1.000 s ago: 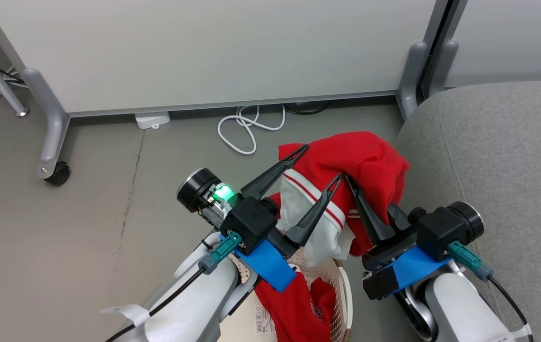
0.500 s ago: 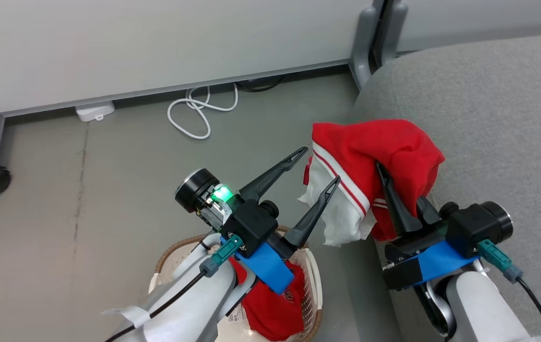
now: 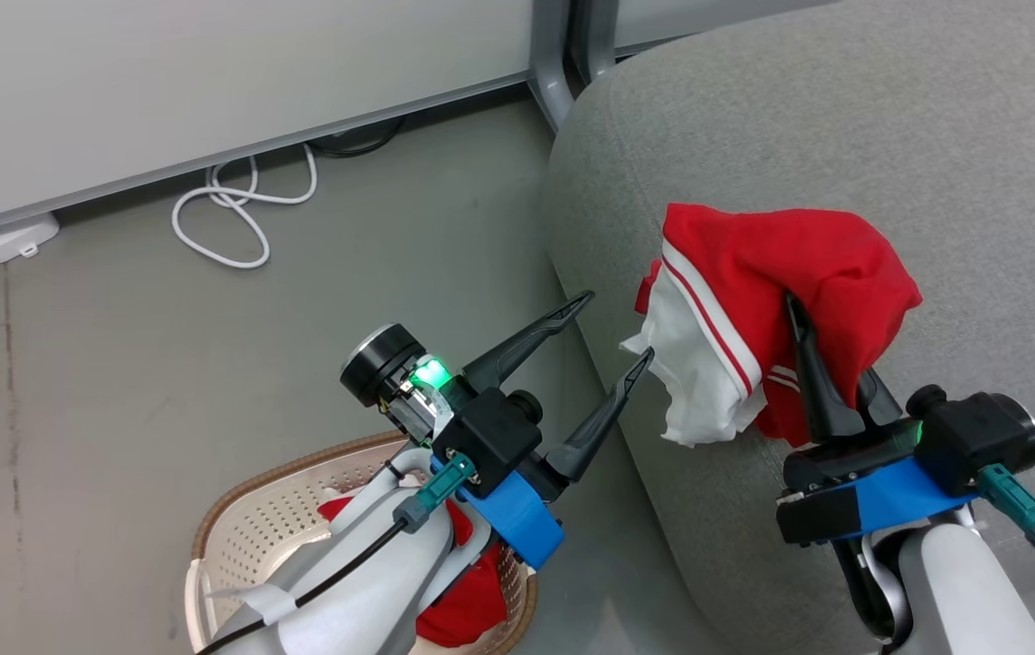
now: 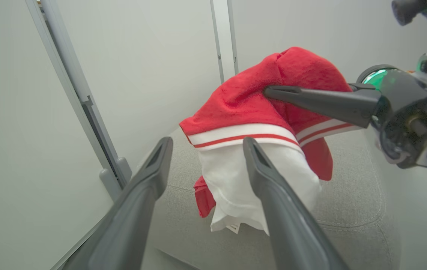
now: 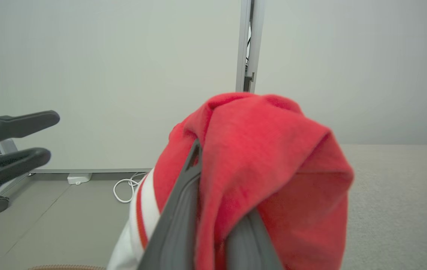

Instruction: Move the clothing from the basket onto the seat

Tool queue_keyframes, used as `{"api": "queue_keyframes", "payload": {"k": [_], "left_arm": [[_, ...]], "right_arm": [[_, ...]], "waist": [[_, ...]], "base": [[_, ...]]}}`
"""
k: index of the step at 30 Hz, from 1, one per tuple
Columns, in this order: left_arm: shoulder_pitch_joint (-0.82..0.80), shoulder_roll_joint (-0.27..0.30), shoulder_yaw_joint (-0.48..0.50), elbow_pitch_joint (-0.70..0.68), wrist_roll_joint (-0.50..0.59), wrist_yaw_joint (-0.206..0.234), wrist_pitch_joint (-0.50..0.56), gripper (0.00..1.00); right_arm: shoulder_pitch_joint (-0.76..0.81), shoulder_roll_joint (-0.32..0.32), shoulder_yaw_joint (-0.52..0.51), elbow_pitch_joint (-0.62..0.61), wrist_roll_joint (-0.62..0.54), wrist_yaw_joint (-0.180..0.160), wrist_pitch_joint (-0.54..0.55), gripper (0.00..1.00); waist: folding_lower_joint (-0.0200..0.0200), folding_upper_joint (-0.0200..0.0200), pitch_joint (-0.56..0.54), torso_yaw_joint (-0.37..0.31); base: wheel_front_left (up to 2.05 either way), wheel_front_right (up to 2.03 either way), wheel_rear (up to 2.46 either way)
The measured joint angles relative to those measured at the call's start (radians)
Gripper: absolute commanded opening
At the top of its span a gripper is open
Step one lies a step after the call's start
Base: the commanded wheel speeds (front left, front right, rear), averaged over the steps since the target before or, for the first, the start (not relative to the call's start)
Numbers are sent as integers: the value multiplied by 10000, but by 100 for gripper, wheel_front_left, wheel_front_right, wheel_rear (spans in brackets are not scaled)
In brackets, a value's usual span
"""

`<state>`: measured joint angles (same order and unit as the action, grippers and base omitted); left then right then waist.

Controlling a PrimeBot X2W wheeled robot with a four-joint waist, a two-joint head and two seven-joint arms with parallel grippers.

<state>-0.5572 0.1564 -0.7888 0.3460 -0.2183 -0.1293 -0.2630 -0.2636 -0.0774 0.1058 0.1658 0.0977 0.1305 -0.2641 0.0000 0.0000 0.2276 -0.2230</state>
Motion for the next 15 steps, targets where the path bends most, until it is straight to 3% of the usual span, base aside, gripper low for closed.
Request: {"api": "queue_keyframes", "payload": {"k": [7,15], "left_arm": [[-90,-6,-117,61,-15,-2,0,100],[-91,2,-205,84,-48,-2,0,100]], "right_arm": [[285,40,-445,-161,-65,0,2,0],[332,69,-863,-349,-77,2,2,0]], "waist": [[0,1,-27,-418],[0,0,-83,-400]], "base": [[0,0,0],[0,0,0]]}}
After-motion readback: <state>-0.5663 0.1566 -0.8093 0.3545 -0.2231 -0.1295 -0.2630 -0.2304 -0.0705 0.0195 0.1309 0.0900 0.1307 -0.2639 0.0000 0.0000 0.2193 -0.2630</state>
